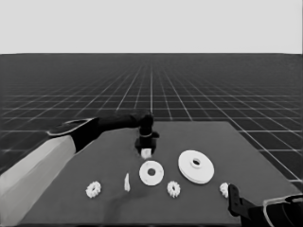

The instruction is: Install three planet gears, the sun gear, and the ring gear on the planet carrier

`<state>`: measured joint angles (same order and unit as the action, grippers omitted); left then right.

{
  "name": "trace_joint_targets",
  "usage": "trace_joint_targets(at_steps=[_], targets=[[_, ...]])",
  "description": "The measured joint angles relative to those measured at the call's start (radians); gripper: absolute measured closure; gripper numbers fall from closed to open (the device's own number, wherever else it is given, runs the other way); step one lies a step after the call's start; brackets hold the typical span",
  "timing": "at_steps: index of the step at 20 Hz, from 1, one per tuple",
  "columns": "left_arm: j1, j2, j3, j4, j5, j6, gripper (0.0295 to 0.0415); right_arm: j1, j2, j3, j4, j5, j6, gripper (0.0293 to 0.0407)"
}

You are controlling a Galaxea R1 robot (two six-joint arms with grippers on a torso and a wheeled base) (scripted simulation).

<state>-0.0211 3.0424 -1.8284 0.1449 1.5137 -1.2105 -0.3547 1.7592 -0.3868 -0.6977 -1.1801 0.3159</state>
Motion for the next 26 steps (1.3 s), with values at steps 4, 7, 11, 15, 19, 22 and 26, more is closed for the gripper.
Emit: trace_joint_targets(at_steps=[4,7,11,15,19,22,26], targets=[[0.095,0.033,-0.084,0.085,-0.043,0.043,0.0398,0.000,0.000,0.000,0.000,0.000,0.000,0.0315],[0.135,0.048,-0.131,0.118,-0.067,0.068,0.0398,0.000,0.000,0.000,0.000,0.000,0.000,0.0315],[0.143,0.052,-0.142,0.125,-0.072,0.073,0.0398,0.000,0.000,0.000,0.000,0.000,0.000,0.0315],[0.144,0.053,-0.143,0.125,-0.073,0.074,0.0330,0.000,0.000,0.000,0.000,0.000,0.000,0.0315],[0.144,0.053,-0.143,0.125,-0.073,0.074,0.0326,0.000,0.000,0.000,0.000,0.000,0.000,0.0315],[0.144,0.053,-0.143,0.125,-0.073,0.074,0.0326,0.000,0.000,0.000,0.000,0.000,0.000,0.0315],[0.017,0.015,-0.028,0.017,-0.007,0.010,0.0326,0.000,0.000,0.000,0.000,0.000,0.000,0.0315]])
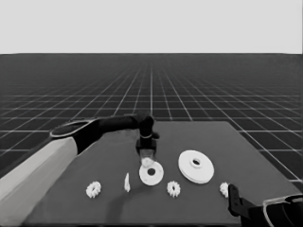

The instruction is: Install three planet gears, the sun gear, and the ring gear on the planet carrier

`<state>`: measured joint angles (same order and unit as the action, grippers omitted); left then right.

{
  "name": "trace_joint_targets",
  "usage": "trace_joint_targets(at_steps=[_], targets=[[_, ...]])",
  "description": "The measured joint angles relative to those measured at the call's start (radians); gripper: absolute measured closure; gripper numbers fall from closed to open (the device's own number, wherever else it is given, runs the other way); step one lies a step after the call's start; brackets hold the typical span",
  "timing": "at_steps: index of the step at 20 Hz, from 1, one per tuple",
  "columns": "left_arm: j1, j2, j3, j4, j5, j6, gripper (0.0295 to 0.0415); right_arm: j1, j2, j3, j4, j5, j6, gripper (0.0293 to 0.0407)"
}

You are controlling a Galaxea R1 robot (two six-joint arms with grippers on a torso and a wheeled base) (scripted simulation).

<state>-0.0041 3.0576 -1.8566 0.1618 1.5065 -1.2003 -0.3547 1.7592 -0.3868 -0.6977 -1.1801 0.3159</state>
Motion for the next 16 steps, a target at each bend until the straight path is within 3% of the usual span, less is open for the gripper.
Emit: trace_joint_targets(at_steps=[6,7,8,9,11,16], targets=[[-0.016,-0.001,0.004,-0.017,0.006,-0.002,0.0326,0.000,0.000,0.000,0.000,0.000,0.000,0.0315],[0.000,-0.273,0.465,0.014,0.030,-0.222,0.0326,0.000,0.000,0.000,0.000,0.000,0.000,0.0315],[0.017,-0.533,0.733,0.028,0.034,-0.232,0.0326,0.000,0.000,0.000,0.000,0.000,0.000,0.0315],[0.027,-0.677,0.829,0.035,0.023,-0.176,0.0326,0.000,0.000,0.000,0.000,0.000,0.000,0.0315],[0.035,-0.809,0.882,0.040,0.004,-0.086,0.0326,0.000,0.000,0.000,0.000,0.000,0.000,0.0315],[0.038,-0.868,0.895,0.040,-0.010,-0.029,0.0326,0.000,0.000,0.000,0.000,0.000,0.000,0.0315]])
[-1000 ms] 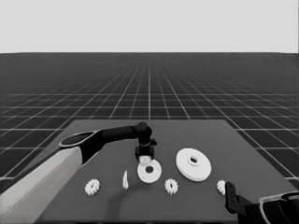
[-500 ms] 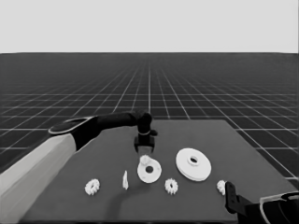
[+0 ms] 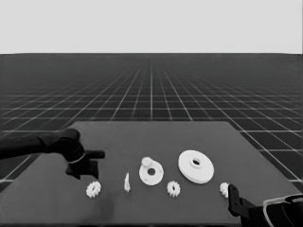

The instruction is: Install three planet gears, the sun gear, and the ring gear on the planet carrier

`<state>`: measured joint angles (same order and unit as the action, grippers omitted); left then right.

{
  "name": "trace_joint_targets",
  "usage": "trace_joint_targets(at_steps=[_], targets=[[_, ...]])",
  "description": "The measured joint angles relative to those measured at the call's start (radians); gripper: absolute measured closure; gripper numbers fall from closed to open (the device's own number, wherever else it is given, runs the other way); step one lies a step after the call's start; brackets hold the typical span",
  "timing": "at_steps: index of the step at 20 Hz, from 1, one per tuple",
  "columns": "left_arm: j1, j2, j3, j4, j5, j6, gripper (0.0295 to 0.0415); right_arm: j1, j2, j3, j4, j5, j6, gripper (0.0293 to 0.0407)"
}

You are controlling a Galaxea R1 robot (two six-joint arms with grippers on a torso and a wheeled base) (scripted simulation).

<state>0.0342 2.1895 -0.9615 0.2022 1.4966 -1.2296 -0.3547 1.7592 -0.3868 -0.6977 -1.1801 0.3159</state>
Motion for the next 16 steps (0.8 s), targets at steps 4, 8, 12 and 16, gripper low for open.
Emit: trace_joint_targets(at_steps=[4,8,12,16], targets=[[0.216,0.046,-0.114,0.195,-0.095,0.044,0.0326,0.000,0.000,0.000,0.000,0.000,0.000,0.0315],[0.238,0.055,-0.136,0.214,-0.110,0.051,0.0326,0.000,0.000,0.000,0.000,0.000,0.000,0.0315],[0.240,0.056,-0.138,0.216,-0.111,0.052,0.0397,0.000,0.000,0.000,0.000,0.000,0.000,0.0315],[0.240,0.056,-0.139,0.217,-0.112,0.052,0.0398,0.000,0.000,0.000,0.000,0.000,0.000,0.0315]])
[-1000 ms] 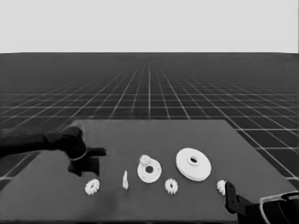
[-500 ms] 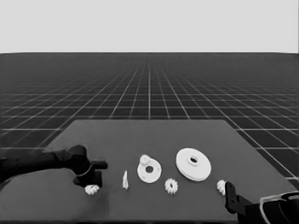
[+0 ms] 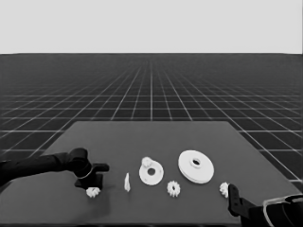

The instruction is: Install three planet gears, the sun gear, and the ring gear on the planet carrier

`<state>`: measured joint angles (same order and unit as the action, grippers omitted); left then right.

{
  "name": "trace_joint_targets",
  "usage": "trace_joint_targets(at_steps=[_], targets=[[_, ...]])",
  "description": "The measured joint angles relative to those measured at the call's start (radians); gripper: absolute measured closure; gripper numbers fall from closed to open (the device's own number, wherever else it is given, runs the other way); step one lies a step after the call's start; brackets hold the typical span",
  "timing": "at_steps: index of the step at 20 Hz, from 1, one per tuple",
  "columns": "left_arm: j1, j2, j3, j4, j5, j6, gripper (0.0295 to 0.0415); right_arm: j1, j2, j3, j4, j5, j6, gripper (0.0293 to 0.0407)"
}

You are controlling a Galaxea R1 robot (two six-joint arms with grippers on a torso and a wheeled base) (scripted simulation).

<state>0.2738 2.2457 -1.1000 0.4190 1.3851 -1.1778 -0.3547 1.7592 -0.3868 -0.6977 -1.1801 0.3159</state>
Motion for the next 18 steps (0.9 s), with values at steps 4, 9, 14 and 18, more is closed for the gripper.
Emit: trace_joint_targets(at_steps=[4,9,14,18], targets=[[0.000,0.000,0.000,0.000,0.000,0.000,0.0398,0.000,0.000,0.000,0.000,0.000,0.000,0.0315],[-0.221,-0.059,0.136,-0.198,0.104,-0.046,0.0398,0.000,0.000,0.000,0.000,0.000,0.000,0.0315],[-0.238,-0.060,0.139,-0.215,0.110,-0.047,0.0398,0.000,0.000,0.000,0.000,0.000,0.000,0.0315],[-0.261,0.591,-0.161,-0.225,0.189,-0.400,0.0398,0.000,0.000,0.000,0.000,0.000,0.000,0.0315]])
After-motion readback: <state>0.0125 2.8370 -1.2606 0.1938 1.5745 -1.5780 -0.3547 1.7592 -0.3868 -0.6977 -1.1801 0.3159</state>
